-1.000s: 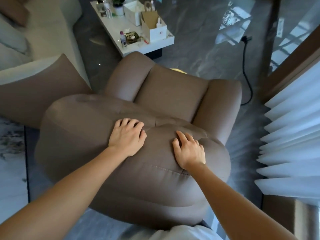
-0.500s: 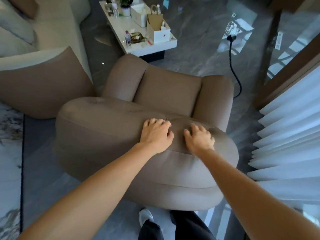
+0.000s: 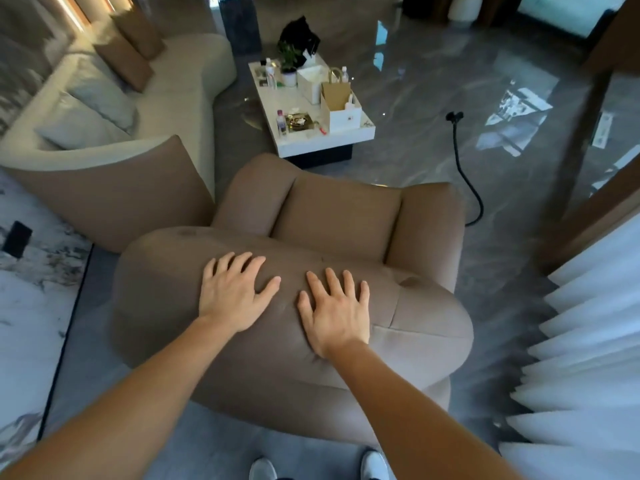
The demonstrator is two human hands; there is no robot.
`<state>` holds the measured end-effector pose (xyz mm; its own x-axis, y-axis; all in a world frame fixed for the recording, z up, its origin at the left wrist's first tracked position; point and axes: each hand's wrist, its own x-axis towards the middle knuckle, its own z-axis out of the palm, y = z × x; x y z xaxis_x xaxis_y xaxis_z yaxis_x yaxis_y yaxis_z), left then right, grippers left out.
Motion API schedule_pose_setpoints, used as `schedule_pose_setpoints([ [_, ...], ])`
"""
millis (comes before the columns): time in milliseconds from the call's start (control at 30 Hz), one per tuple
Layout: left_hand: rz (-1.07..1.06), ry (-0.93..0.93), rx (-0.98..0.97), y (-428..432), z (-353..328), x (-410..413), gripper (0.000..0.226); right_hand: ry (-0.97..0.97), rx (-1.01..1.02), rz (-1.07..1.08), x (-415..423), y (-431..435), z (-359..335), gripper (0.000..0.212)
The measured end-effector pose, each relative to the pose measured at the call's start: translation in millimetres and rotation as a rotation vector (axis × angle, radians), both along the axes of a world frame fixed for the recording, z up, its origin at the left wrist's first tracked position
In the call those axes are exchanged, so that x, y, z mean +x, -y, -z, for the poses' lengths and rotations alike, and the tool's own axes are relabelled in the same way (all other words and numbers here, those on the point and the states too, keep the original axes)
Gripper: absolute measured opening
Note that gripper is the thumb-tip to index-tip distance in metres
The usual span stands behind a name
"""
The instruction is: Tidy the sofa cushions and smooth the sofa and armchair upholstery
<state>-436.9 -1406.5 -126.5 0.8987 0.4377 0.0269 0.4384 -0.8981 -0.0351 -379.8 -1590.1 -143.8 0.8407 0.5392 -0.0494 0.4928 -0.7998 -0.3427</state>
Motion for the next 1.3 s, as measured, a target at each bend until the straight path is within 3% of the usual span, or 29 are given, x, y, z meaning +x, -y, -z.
schedule_pose_setpoints([
  [367,-0.147,0.08,0.004,94.9,6.1,20.3,0.065,0.03,0.03,-0.114,50.0,82.5,11.0,0.061],
  [600,-0.243,0.017,-0.098,163.9,3.2,43.9,0.076,0.053,-0.015,-0.202,96.0,145.7,7.7,0.06],
  [800,0.091,0.033,-0.134,183.7,10.6,28.4,0.071,-0.018,-0.095,-0.166,128.0,187.6,1.0,0.06],
  [1300,0.083,0.007,-0.271,211.1,12.3,24.1,0.067,-0.097,-0.247,0.012,136.9,207.5,-8.6,0.051],
])
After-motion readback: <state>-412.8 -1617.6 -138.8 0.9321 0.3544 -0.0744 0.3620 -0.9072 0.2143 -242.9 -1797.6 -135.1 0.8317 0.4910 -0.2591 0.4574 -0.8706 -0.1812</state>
